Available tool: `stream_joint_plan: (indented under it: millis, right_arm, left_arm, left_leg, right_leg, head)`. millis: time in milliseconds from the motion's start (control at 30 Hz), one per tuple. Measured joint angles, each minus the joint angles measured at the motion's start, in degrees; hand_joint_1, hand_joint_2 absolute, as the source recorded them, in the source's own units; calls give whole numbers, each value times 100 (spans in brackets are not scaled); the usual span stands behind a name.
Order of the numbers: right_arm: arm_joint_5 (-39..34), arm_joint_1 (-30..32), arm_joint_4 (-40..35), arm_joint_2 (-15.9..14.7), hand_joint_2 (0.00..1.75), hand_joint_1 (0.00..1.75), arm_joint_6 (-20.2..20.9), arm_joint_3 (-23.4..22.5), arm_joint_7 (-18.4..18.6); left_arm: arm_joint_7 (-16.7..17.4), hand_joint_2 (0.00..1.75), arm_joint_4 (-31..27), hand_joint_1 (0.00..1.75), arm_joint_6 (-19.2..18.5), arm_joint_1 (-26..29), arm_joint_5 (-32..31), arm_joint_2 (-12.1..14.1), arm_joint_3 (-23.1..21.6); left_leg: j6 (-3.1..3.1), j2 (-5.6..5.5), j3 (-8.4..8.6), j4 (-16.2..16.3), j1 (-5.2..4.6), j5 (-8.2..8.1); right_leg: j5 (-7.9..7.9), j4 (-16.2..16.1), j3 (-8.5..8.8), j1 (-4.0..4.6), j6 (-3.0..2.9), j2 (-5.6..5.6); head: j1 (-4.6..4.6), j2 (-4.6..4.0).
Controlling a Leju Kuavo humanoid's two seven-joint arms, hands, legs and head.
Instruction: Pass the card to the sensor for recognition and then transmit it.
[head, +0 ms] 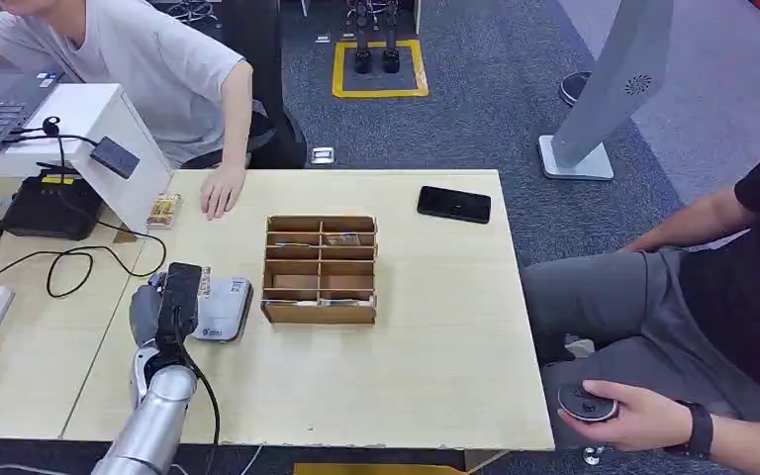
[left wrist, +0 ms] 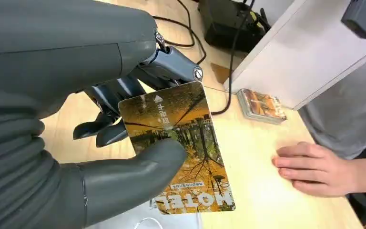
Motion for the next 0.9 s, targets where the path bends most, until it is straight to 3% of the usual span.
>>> stream_joint_plan:
  millis: [400, 600, 767, 900]
  right_arm:
    - [0, 9, 0, 0, 175, 0, -26, -2, -20]
    - [4, 11, 0, 0, 175, 0, -26, -4, -22]
    - [7, 34, 4, -2, 175, 0, -42, -9, -15]
    - [4, 82, 15, -4, 175, 0, -33, -13, -42]
  left_arm:
    - [124, 175, 59, 175, -921, -14, 773, -26, 7]
    - [186, 175, 57, 175, -1029, -50, 872, 2, 7]
    - [254, 175, -4, 175, -1363, -42, 1154, 66, 7]
    - [334, 175, -26, 175, -1364, -13, 959, 142, -6]
  left_leg:
    - [0, 0, 1, 0, 0, 1]
    - [0, 0, 0, 0, 0, 1]
    - [0, 0, 0, 0, 0, 1]
    - [0, 0, 0, 0, 0, 1]
  right_leg:
    - [1, 0, 0, 0, 0, 1]
    - [1, 0, 0, 0, 0, 1]
    - [1, 0, 1, 0, 0, -1]
    - [1, 0, 0, 0, 0, 0]
  head:
    - [0, 0]
    - [0, 0]
    - [0, 0]
    - [0, 0]
